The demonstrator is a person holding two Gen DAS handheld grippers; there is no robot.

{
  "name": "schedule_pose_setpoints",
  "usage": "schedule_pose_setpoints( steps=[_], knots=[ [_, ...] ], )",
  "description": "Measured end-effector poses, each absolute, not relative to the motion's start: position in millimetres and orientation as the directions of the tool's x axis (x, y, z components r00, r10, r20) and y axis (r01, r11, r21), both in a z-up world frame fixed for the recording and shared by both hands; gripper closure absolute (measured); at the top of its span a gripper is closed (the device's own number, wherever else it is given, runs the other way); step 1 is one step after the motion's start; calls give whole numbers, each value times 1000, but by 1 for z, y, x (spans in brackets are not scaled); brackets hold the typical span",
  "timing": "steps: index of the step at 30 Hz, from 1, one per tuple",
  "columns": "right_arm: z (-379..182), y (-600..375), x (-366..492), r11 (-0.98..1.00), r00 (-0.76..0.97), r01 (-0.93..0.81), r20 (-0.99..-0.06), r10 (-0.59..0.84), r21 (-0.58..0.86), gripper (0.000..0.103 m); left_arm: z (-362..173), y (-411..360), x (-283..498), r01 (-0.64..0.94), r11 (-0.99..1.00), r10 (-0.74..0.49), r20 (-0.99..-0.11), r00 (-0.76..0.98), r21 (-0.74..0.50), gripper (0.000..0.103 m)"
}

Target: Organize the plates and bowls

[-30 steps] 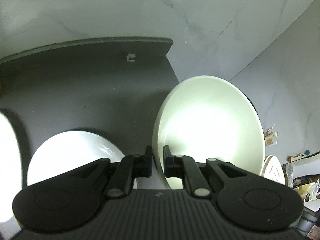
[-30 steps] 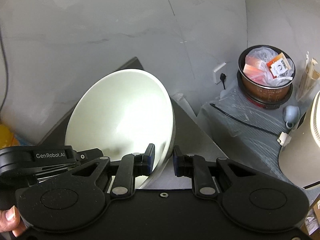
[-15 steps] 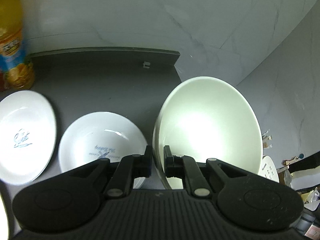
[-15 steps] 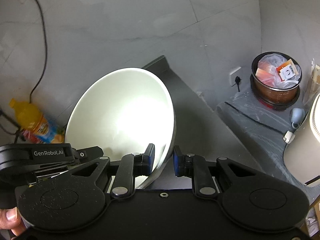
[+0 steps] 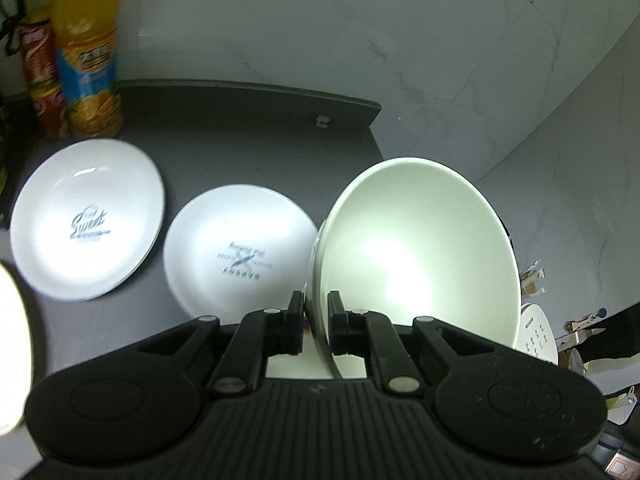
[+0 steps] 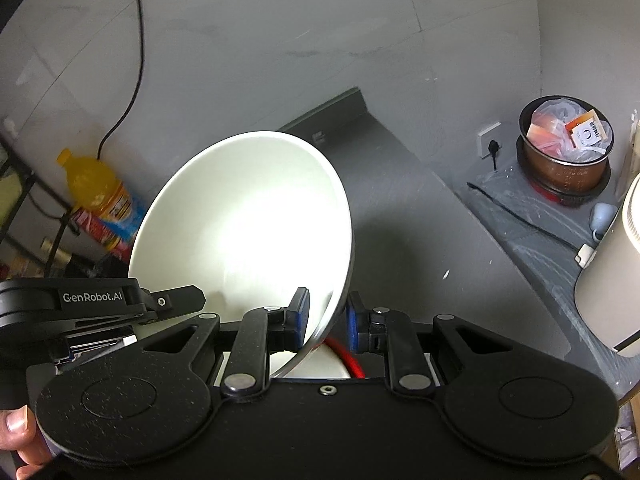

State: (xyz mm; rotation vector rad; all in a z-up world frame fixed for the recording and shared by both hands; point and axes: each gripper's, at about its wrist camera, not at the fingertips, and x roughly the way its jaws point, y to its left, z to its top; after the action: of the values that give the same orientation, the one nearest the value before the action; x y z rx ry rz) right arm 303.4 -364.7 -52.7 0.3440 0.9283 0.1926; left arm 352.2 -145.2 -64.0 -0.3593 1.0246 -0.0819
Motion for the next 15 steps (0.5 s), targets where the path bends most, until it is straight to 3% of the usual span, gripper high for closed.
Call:
schedule_pose_setpoints(
  steps=[15],
  knots=[
    [-78, -354, 264, 922, 508, -62, -783, 360, 383, 82, -86, -123, 294, -176, 928, -213, -856, 471, -328, 93]
  ],
)
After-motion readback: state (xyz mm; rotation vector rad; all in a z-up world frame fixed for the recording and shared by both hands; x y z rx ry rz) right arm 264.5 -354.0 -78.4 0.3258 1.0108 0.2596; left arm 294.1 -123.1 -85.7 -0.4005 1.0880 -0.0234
